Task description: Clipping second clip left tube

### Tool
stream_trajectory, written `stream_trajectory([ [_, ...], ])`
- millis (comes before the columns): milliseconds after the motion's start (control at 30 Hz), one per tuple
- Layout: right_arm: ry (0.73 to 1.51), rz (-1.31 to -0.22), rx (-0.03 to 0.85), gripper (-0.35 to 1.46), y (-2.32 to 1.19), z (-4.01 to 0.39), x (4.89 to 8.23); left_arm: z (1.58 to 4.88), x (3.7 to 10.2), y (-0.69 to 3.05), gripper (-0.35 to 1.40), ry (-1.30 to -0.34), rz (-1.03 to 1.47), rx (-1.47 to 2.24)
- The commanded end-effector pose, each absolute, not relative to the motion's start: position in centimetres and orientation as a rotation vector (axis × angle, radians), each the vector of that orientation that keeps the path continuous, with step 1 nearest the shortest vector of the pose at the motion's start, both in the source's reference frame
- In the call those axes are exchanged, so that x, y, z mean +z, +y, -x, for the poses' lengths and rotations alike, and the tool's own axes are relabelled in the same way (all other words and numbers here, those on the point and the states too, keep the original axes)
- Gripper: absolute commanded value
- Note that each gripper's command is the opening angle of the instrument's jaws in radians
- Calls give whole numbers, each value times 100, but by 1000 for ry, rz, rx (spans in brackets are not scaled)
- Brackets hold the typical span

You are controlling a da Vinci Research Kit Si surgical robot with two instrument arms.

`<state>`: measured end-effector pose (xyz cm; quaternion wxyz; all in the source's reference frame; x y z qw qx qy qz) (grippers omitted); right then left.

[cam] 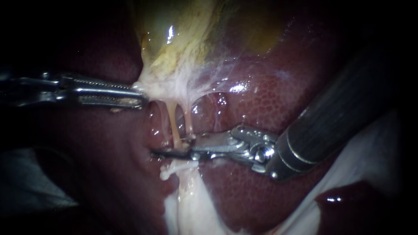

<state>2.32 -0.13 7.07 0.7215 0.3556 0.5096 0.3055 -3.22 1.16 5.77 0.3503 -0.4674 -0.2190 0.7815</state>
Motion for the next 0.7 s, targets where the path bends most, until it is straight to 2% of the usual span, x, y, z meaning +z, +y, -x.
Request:
stream_trajectory([
  [33,1129,-786,676,13,-13,-232,706,321,577,116,-35,-567,1211,2024],
  [100,1139,-790,684,37,-12,-234,705,321,577,116,-35,-568,1211,2024],
  [167,1164,-784,677,46,-12,-239,706,321,577,116,-35,-568,1211,2024],
  [333,1218,-748,624,50,-12,-244,705,319,577,116,-35,-569,1212,2025],
  [700,1240,-775,549,50,-10,-239,695,316,578,118,-35,-572,1213,2025],
])
